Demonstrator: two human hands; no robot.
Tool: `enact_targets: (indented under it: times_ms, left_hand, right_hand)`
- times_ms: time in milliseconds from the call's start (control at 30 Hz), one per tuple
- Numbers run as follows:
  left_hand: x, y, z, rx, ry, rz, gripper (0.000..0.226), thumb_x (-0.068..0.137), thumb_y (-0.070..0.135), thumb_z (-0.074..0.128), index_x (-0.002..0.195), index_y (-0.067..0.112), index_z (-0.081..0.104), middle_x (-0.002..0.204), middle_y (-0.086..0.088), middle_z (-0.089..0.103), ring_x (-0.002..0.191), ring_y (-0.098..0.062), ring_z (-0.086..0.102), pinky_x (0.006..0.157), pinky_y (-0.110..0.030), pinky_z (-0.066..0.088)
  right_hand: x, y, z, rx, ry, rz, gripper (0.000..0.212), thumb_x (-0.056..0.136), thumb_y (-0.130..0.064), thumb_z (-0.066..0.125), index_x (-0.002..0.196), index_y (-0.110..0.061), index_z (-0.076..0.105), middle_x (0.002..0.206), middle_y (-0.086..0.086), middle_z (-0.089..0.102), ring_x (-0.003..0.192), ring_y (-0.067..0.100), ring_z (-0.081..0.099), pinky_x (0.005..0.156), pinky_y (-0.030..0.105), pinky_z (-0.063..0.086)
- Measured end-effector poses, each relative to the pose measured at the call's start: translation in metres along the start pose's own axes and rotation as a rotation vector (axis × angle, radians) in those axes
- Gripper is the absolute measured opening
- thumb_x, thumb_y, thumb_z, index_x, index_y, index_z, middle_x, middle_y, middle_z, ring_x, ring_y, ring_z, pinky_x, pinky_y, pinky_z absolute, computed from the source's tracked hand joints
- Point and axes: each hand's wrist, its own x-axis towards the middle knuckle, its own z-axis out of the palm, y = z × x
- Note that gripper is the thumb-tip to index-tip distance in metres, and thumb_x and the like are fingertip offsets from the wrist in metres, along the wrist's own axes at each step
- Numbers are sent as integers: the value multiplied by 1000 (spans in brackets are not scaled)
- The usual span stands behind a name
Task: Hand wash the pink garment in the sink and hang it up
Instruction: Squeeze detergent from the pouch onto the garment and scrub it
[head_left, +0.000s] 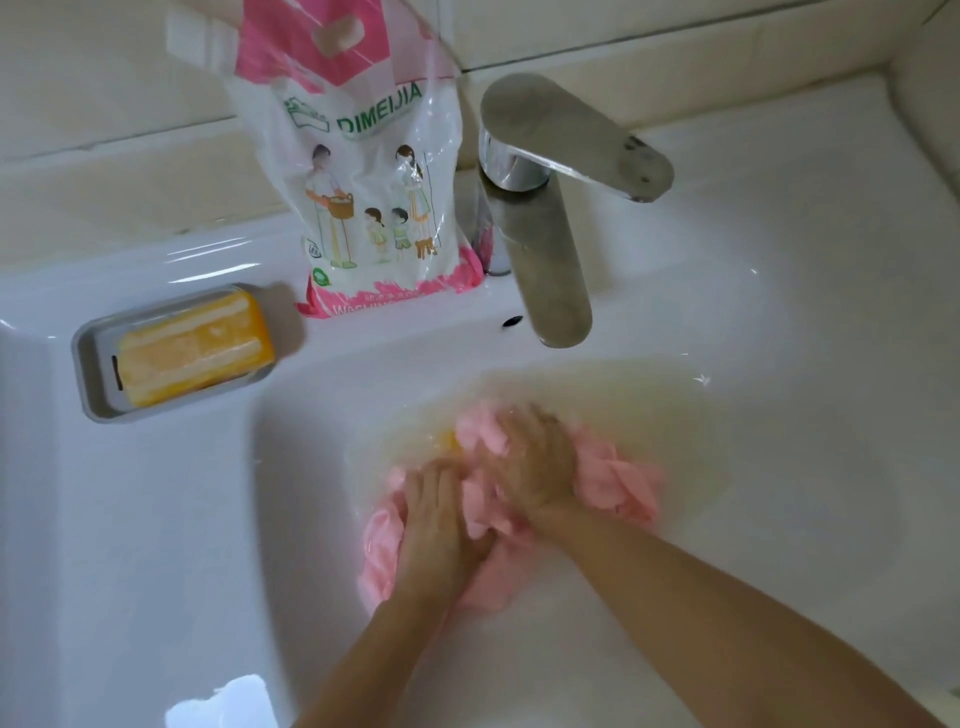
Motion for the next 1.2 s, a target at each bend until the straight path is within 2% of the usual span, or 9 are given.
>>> enact_targets:
  times_ms: [133, 233, 367, 533, 667, 800, 933, 1100, 1200]
  left_hand:
    - [1, 2, -1, -97, 58, 11, 57, 68, 37, 66, 117, 14, 50, 113, 1, 53, 106, -14, 40, 91, -20, 28]
    - [5, 14, -11, -189, 109, -49, 48, 67, 24, 72, 111, 27, 52, 100, 17, 53, 92, 6, 47, 86, -7, 37]
    - [-1, 10, -8, -321, -2, -245, 76, 76, 14, 72, 141, 27, 35, 140, 2, 42, 127, -14, 43, 107, -31, 37]
    - [6, 9, -3, 7, 63, 17, 35, 78, 36, 36, 89, 20, 64, 86, 0, 63, 88, -22, 61, 89, -32, 44]
    - [7, 0, 7, 184, 79, 41, 52, 67, 45, 65, 108, 14, 56, 95, -4, 62, 92, -23, 57, 91, -28, 29]
    - [7, 12, -3, 63, 121, 39, 42, 74, 51, 56, 108, 28, 60, 99, 8, 63, 96, -14, 57, 90, -22, 30]
    - [3, 12, -3, -259, 134, -101, 55, 80, 38, 64, 125, 48, 33, 108, 43, 43, 104, 20, 42, 95, -5, 26]
    - [2, 1, 9, -126, 122, -70, 26, 86, 25, 38, 94, 19, 61, 93, -3, 61, 99, -24, 60, 93, -31, 43]
    - [12, -7, 21, -8, 17, -111, 39, 80, 43, 33, 97, 15, 55, 91, -3, 54, 91, -23, 56, 89, -41, 47]
  right_hand:
    - [23, -9, -31, 456, -59, 487, 20, 92, -25, 54, 108, -16, 61, 96, 4, 66, 90, 29, 62, 75, 34, 48]
    - [-1, -18, -63, 704, -173, 464, 36, 88, -30, 60, 121, -18, 52, 95, -8, 63, 93, 21, 63, 79, 33, 51]
    - [-41, -41, -43, 81, -148, 40, 51, 75, -54, 45, 106, -21, 67, 111, 2, 63, 92, 24, 61, 72, 36, 53]
    - [-26, -32, 1, -4, 68, 27, 27, 65, -43, 58, 70, -17, 65, 82, 3, 62, 66, 26, 55, 64, 34, 41]
    - [8, -19, 0, 65, 65, 204, 22, 64, -36, 57, 51, -19, 54, 52, 1, 56, 49, 24, 56, 51, 26, 41]
    - [20, -16, -14, 350, 76, 524, 21, 77, -37, 47, 86, -20, 56, 81, 0, 61, 78, 27, 61, 68, 33, 44]
    - [-18, -25, -35, 205, 28, 358, 51, 73, -45, 44, 120, -31, 55, 119, -1, 48, 98, 18, 55, 77, 28, 41]
    - [-32, -37, 3, -10, 135, 66, 28, 70, -44, 55, 69, -17, 60, 70, 2, 58, 60, 23, 57, 51, 28, 46]
    - [0, -23, 8, -8, 119, 92, 22, 67, -35, 59, 55, -18, 55, 56, 1, 55, 49, 23, 53, 45, 26, 38]
